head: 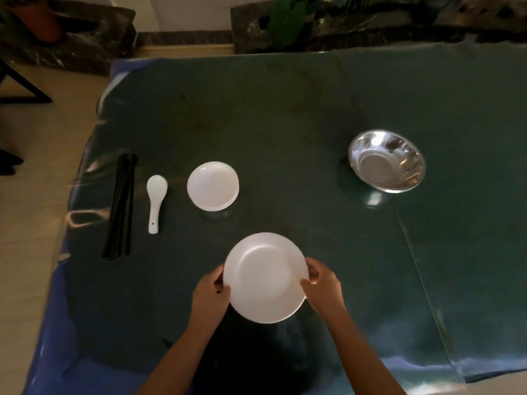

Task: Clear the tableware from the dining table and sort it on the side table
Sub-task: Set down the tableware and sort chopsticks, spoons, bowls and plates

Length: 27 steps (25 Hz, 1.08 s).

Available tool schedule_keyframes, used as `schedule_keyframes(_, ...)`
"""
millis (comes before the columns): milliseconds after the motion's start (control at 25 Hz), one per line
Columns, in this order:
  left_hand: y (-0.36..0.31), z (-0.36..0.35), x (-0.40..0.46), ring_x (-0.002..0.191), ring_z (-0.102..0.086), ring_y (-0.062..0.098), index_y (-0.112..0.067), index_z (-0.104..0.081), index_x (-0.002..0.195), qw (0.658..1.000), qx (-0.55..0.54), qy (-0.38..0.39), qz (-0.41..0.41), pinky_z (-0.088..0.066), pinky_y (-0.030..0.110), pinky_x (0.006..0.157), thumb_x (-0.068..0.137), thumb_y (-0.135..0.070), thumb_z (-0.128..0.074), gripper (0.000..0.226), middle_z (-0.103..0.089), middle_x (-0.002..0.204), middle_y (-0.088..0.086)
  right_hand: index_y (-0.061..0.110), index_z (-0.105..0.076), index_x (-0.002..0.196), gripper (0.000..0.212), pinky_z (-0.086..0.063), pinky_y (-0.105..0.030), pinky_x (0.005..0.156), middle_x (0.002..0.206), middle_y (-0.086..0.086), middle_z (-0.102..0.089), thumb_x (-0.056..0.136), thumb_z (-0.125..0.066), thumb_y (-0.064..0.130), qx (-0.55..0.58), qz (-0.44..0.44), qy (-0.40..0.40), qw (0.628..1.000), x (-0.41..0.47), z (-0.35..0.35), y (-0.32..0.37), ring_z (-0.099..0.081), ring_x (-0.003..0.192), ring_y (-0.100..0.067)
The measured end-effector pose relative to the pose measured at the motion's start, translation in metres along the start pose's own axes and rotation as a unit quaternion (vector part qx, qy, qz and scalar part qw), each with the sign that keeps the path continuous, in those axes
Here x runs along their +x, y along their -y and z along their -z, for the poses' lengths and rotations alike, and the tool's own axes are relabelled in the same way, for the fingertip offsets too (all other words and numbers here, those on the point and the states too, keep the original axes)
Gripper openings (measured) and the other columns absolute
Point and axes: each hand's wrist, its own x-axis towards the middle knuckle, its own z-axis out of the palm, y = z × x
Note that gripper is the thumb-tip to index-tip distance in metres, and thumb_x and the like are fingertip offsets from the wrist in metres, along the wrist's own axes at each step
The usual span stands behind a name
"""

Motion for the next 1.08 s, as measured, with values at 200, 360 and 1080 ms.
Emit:
schedule_keyframes(200, -0.043, -0.029, 0.026, 0.09, -0.063, 0.009, -0.028, -0.062, 0.113, 0.997, -0.068, -0.02, 0.008, -0.051, 0.033, 0.083, 0.08, 0.008, -0.053, 0.05, -0.066, 0.093, -0.017, 0.046, -0.062, 0.089, 0.049, -0.043, -0.006, 0.059, 0.068, 0.033, -0.06, 0.071, -0.058, 0.001, 0.021, 0.052, 0.012, 0.998, 0.049, 0.052, 0.021, -0.06, 0.071, 0.005)
schedule_keyframes(360, -0.093, -0.054, 0.08, 0.089, -0.065, 0.01, -0.027, -0.06, 0.119, 0.995, -0.095, -0.035, -0.005, -0.052, 0.033, 0.083, 0.083, 0.003, -0.054, 0.048, -0.067, 0.095, -0.011, 0.033, -0.067, 0.102, 0.045, -0.055, -0.033, 0.075, 0.081, 0.016, -0.067, 0.072, -0.056, 0.001, 0.032, 0.098, -0.009, 0.995, 0.107, 0.091, 0.053, -0.064, 0.081, -0.011)
schedule_keyframes(1080, -0.111, -0.091, 0.201, 0.108, -0.056, 0.012, -0.023, -0.047, 0.132, 0.992, 0.0, -0.106, -0.062, -0.048, 0.033, 0.094, 0.089, -0.02, -0.056, 0.044, -0.056, 0.127, -0.001, 0.024, -0.052, 0.129, 0.044, -0.051, -0.031, 0.088, 0.119, 0.002, -0.062, 0.087, -0.058, 0.012, 0.074, 0.135, -0.045, 0.987, 0.232, 0.08, 0.06, -0.061, 0.105, -0.016)
